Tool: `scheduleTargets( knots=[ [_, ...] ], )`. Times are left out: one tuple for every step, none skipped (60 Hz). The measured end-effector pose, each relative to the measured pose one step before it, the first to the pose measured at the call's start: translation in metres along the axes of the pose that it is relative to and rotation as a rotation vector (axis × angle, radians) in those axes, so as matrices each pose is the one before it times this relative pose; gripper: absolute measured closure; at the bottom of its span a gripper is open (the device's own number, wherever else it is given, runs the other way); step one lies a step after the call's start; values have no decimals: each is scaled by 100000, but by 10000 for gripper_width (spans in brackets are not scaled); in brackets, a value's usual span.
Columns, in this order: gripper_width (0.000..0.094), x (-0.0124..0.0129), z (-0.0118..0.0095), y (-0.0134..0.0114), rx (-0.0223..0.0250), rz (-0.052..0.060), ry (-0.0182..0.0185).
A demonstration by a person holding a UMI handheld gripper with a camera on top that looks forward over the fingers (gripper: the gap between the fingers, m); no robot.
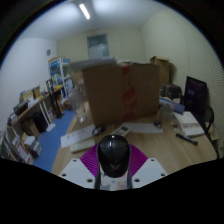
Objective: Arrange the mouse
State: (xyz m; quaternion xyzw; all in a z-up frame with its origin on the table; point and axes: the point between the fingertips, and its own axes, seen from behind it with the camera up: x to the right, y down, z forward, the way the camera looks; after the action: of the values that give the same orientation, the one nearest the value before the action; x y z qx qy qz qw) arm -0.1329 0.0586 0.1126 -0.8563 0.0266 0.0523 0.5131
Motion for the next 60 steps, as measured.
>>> scheduleTargets(
  knots=[
    [586, -664, 439, 1028, -1391, -862, 404],
    [584, -384, 340, 1055, -1786, -399, 346],
    [586, -507, 407, 1034, -1799, -323, 305],
    [584, -477, 434, 1021, -1691, -206, 84],
    [582, -401, 404, 950, -1577, -103, -101],
    [584, -366, 385, 971, -1436, 54, -128],
    [584, -517, 328, 893, -1635, 318, 3],
    [583, -68, 458, 881, -1216, 382, -195],
    [582, -159, 274, 743, -1221, 302, -139],
    [583, -364, 200, 581, -1277, 62, -104],
    [582, 24, 396, 682, -743, -177, -224],
    [584, -345, 155, 514, -1077, -460, 28],
    [585, -80, 231, 465, -848, -561, 49],
    [581, -338, 247, 419, -904, -643, 282],
    [561, 208, 208, 569, -759, -581, 80],
    [530, 17, 73, 497, -1007, -598, 33],
    [530, 56, 45, -303, 2300, -1104, 343],
    [527, 59, 51, -83, 1129, -1270, 346],
    [503, 18, 56, 357, -819, -1101, 372],
    [504, 12, -5, -92, 718, -1432, 374],
    [494, -37, 17, 31, -12, -1509, 279],
    [420, -109, -91, -106, -1179, -1278, 411],
    [454, 8, 154, -59, 144, -797, 185],
    [430, 9, -12, 4, -464, -513, 139],
    [425, 9, 2, 48, -832, -337, 53],
    [415, 15, 52, -17, -571, -50, -92],
    [401, 18, 37, 18, -896, 78, -129],
    [385, 66, 19, 51, -1139, 342, -34],
    [365, 99, 26, 71, -1305, 634, 119],
    [338, 44, -56, 99, -1564, 653, -139],
    [279, 38, -345, 168, -1754, 902, -242],
    [219, 19, -26, 62, -1348, 890, -415],
    [159, 22, -126, 30, -1063, 799, -474],
    [100, -60, -172, -42, -661, 716, -752],
    [40, -25, -241, -121, -240, 668, -580],
    [78, 6, -294, -199, 186, 545, -353],
    [86, -115, -344, -158, 42, 122, -726],
    [94, -72, -434, -179, -39, -48, -501],
    [97, -63, -569, -150, -337, -182, -123],
    [100, 77, -479, -106, -421, -284, 92],
    [93, 95, -562, -112, -369, -171, 312],
    [96, 77, -591, -126, -219, 14, 366],
    [100, -3, -630, -130, -175, -1, 100],
    [94, -85, -713, -106, -172, -116, -292],
    [96, -196, -805, -137, -193, -206, -586],
    [95, -207, -758, -66, -121, -148, -843],
    [95, -205, -807, -51, -167, -23, -854],
    [97, -160, -803, -28, -244, 44, -698],
    [98, -96, -833, -16, -262, 148, -418],
    [96, -30, -889, -13, -204, 344, -145],
    [95, 29, -875, 25, -165, 571, 109],
    [91, 66, -896, 40, -155, 824, 312],
    [88, 41, -818, 155, -132, 838, 233],
    [90, 201, -831, 106, -210, 690, 25],
    [92, 7, -830, 83, -20, 704, 176],
    [97, 21, -868, 77, 212, 825, -62],
    [100, 64, -816, 138, 192, 769, -82],
    [102, 82, -747, 176, 23, 608, -204],
    [101, 113, -704, 198, -94, 572, -226],
    [98, 227, -735, 224, -142, 714, -131]
  ],
)
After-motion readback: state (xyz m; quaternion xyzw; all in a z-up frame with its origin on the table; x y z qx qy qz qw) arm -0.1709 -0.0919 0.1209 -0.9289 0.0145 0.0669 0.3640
